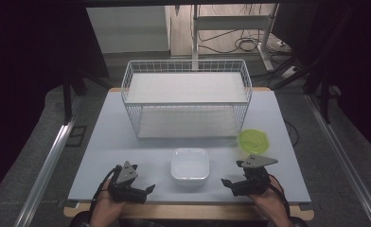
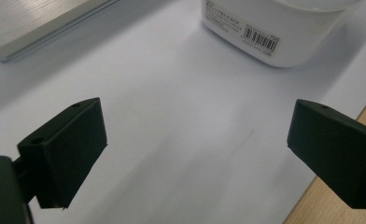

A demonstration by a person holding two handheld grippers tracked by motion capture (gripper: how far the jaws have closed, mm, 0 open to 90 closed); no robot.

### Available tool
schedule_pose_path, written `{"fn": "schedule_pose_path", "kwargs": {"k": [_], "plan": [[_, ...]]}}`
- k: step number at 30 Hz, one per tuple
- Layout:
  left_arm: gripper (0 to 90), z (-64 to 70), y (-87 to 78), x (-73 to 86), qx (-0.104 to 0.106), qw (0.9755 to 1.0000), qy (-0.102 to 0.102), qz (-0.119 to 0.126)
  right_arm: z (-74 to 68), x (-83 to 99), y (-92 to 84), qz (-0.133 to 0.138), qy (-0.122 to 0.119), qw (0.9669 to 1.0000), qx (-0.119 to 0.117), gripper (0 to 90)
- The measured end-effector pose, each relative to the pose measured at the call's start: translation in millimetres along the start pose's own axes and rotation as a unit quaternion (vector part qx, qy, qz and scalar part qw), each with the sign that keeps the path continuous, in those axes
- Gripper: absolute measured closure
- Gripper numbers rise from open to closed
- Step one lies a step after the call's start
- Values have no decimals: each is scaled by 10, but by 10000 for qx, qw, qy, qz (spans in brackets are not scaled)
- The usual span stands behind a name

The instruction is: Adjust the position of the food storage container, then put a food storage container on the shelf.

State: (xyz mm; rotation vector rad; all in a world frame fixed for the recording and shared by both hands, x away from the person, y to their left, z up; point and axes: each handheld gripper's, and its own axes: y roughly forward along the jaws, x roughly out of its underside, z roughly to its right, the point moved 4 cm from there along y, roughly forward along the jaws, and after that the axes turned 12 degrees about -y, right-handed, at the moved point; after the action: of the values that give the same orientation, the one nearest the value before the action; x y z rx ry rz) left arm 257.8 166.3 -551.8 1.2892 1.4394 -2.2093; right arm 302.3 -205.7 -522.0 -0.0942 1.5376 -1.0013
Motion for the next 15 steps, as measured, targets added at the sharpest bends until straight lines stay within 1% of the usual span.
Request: {"fn": "schedule_pose_path", "kwargs": {"k": [3, 5, 7, 10, 12, 13, 15], "plan": [[53, 1, 2, -3, 5, 10000, 24, 30, 6, 7, 3, 8, 24, 10000, -9, 91], [54, 11, 6, -6, 4, 10000, 48, 43, 6, 6, 8, 16, -5, 10000, 1, 84], [55, 13, 7, -11, -41, 9999, 93, 47, 3, 9, 15, 16, -8, 10000, -11, 78], [59, 18, 1, -26, -58, 9999, 100, 86, 8, 8, 21, 28, -2, 10000, 15, 70], [62, 25, -9, -38, -136, 9998, 117, 93, 12, -3, 15, 99, -11, 9999, 56, 70], [63, 27, -16, -43, -177, 9997, 126, 54, 14, -9, 8, 122, -17, 9999, 70, 69], [63, 37, -23, -53, -202, 9998, 76, 1, 16, -20, 1, 157, -39, 9998, 117, 67]]}}
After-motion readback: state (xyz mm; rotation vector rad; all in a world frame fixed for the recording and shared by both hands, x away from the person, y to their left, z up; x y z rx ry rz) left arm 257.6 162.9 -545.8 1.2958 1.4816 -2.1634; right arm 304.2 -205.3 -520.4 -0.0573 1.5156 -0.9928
